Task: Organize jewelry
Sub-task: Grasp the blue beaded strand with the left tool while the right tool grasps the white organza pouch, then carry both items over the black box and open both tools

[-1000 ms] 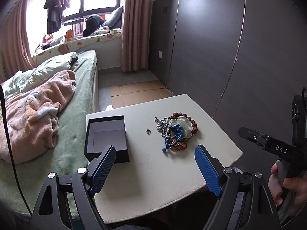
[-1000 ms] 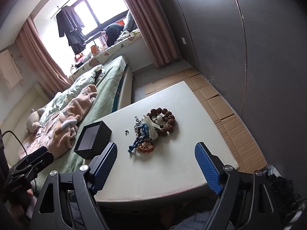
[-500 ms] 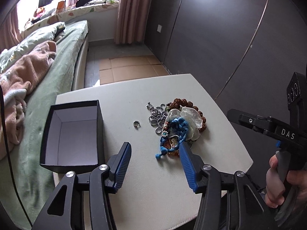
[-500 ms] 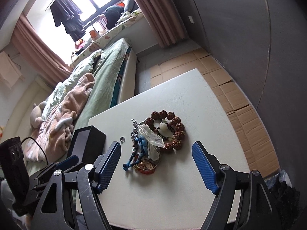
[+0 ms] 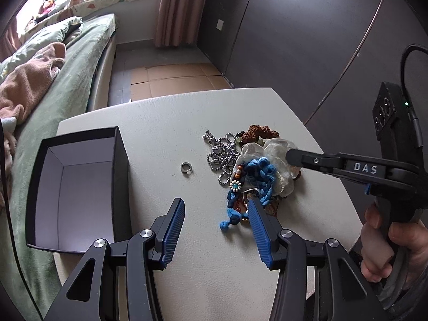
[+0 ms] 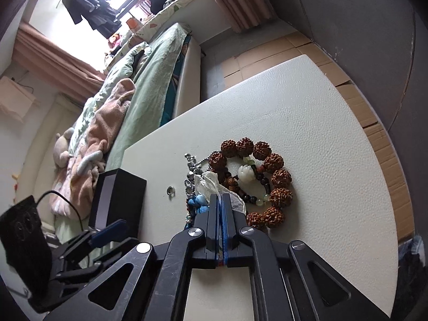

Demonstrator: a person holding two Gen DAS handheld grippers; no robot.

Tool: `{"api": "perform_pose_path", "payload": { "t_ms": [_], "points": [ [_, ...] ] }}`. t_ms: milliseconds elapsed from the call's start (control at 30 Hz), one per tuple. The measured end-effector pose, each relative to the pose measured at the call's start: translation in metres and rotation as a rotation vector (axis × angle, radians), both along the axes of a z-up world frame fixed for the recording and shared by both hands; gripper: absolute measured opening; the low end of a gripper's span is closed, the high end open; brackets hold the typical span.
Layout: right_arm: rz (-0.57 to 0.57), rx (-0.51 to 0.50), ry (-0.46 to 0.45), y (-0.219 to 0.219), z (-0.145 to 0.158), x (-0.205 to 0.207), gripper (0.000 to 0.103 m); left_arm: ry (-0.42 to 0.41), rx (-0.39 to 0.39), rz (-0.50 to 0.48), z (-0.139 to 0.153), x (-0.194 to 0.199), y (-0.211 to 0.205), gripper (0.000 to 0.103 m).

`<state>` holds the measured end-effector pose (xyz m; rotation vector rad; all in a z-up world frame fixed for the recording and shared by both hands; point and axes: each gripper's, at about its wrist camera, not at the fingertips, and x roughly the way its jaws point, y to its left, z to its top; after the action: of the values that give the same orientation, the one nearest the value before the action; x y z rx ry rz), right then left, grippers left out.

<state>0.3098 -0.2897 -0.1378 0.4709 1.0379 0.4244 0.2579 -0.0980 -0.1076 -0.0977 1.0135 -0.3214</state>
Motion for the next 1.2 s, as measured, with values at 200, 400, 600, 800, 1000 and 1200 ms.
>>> {"api": "perform_pose_path", "payload": {
  "t_ms": [200,400,600,800,1000,1200],
  "points": [
    [-0.05,0.085,-0.054,-0.024,0.012,-0.016,0.003,-0.012,-0.006,-0.059,-0.011,-0.001,-0.015,0.051],
    [-0.089,0.12,-0.123,-0.037,0.025,-0.025,0.003,-0.045,0.022,-0.13,-0.016,0.0,-0.039,0.051],
    [-0.136,0.161,-0.156,-0.054,0.028,-0.034,0.003,-0.046,0.044,-0.189,-0.029,0.004,-0.057,0.042],
    [-0.168,0.205,-0.205,-0.062,0.038,-0.037,0.003,-0.042,0.069,-0.196,-0.038,0.007,-0.053,0.009],
    [-0.156,0.266,-0.274,-0.051,0.053,-0.038,0.003,-0.105,-0.035,-0.199,-0.005,0.002,-0.03,0.009],
    [-0.123,0.321,-0.32,-0.035,0.06,-0.041,0.003,-0.132,-0.12,-0.145,0.024,0.002,-0.002,0.009]
  ]
}}
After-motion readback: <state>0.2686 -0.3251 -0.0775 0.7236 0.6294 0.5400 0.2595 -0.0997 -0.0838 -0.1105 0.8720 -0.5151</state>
